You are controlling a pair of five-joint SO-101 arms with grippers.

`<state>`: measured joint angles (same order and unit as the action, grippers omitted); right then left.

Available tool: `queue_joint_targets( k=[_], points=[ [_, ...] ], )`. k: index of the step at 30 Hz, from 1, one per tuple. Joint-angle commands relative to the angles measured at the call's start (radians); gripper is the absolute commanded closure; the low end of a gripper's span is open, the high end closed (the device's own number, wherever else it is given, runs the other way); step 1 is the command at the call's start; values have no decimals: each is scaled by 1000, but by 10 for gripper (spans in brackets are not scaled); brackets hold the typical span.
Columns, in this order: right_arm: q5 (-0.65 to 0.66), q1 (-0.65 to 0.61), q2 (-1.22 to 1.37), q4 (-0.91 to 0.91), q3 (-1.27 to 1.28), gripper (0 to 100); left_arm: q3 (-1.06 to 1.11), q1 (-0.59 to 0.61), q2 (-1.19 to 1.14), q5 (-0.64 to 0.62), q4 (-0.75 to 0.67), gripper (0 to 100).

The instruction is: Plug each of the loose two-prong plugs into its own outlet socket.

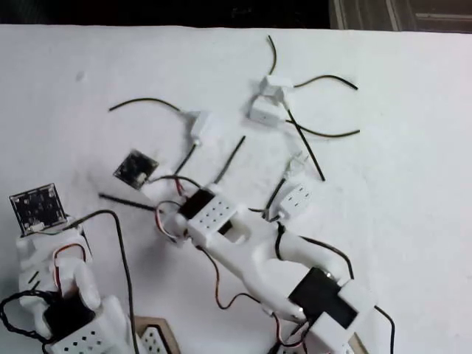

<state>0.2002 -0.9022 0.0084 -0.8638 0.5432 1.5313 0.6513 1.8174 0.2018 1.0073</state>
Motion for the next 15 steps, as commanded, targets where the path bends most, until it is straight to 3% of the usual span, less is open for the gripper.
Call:
queue_joint_targets(
  k=[1,9,15],
  points=[
    [3,-2,-186,-114,-15,794,-5,7,8,-9,-17,977],
    [12,-1,-565,-260,-14,793,-3,-90,8,0,-15,976],
    [12,12,-774,-498,-11,831,-5,-240,8,152,40,977]
  ],
)
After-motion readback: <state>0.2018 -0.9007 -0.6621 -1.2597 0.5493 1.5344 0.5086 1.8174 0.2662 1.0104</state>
